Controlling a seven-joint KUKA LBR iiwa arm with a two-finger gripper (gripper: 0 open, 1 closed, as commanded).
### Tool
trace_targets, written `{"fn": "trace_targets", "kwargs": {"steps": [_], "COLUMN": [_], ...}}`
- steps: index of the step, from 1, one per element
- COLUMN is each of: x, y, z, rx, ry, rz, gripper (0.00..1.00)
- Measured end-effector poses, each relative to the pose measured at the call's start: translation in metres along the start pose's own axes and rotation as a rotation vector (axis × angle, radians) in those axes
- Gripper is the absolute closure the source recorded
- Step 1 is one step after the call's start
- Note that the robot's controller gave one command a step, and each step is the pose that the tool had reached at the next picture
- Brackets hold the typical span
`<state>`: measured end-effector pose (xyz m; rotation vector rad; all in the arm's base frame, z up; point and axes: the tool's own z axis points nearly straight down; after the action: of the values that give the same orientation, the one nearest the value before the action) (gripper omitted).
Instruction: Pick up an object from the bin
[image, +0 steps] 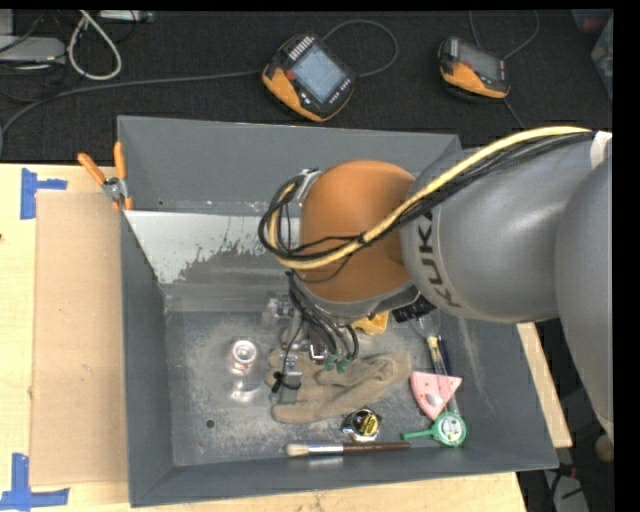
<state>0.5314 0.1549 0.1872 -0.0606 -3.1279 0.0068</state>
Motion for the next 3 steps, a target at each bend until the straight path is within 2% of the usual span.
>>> {"fn": "trace_targets", "kwargs": {"steps": [1, 2, 3], "x": [0.015, 0.037, 0.046], "y": [-0.008, -0.021, -0.032], "z": [0.059, 0.014, 0.04], "rx": [-0.003, -0.002, -0.001], "ry": [-0.007, -0.003, 0.001], "rz": [-0.171, 0.051, -0.056], "gripper": [0.0, 0.0, 0.0]}}
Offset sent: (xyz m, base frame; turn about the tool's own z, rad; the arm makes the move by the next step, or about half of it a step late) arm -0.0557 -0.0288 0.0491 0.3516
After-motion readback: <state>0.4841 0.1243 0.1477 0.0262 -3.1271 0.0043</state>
